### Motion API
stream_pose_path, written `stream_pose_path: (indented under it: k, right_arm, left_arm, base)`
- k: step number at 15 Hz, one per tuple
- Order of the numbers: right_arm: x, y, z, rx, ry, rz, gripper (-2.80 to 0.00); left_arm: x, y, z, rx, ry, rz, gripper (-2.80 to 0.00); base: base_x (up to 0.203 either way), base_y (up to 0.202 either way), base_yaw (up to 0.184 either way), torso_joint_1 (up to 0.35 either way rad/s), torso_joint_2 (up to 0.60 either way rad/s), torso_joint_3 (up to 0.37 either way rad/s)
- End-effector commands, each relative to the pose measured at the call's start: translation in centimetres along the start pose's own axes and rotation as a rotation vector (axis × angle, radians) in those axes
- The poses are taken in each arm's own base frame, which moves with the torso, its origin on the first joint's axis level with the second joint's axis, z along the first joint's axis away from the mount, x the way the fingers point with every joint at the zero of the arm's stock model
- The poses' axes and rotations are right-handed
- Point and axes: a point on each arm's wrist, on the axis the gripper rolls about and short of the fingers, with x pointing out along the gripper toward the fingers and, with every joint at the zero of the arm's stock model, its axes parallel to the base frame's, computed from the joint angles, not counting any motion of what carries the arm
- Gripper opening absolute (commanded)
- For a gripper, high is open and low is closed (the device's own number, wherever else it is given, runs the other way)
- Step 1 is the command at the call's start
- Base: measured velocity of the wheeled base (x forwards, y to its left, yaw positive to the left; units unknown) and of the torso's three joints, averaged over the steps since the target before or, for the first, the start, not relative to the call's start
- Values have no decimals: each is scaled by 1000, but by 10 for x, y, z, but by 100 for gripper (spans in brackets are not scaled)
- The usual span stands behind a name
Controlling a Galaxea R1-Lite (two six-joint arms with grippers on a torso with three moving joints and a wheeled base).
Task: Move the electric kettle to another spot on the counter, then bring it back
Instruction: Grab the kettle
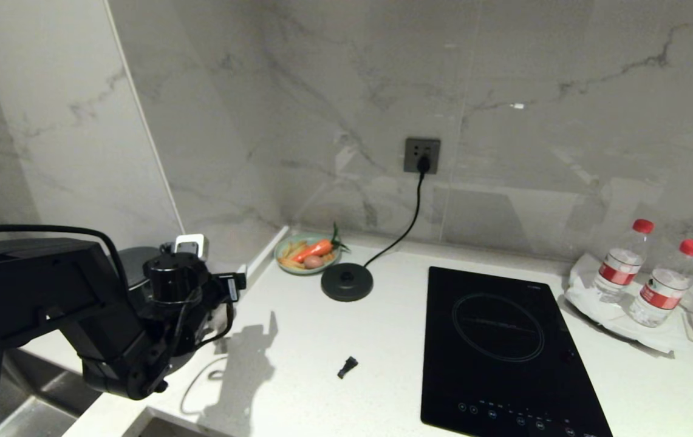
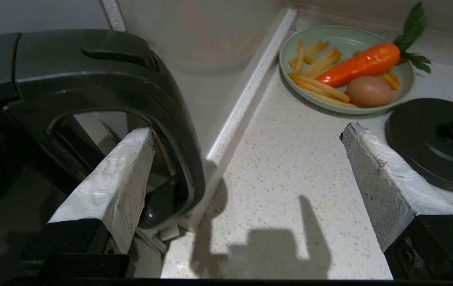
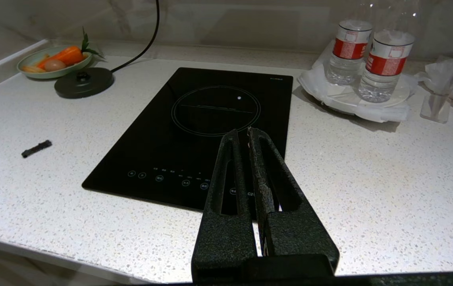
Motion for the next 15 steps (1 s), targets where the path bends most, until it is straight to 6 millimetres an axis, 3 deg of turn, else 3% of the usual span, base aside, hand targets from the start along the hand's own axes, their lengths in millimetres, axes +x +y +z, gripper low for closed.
stream_pose_path:
  k: [1, 5, 15]
  right_arm:
    - [0, 0, 0, -1, 0, 1, -280]
    - [0, 0, 0, -1, 2, 1, -280]
    - [0, 0, 0, -1, 2, 1, -280]
  left_arm:
    - [5, -1, -6, 1, 6, 1, 0]
    - [3, 1, -10, 7, 23, 8, 0]
    - [21, 5, -5, 20, -21, 82, 0]
  base:
    - [0, 0, 0, 0, 0, 0]
    - [0, 0, 0, 0, 0, 0]
    - [0, 0, 0, 0, 0, 0]
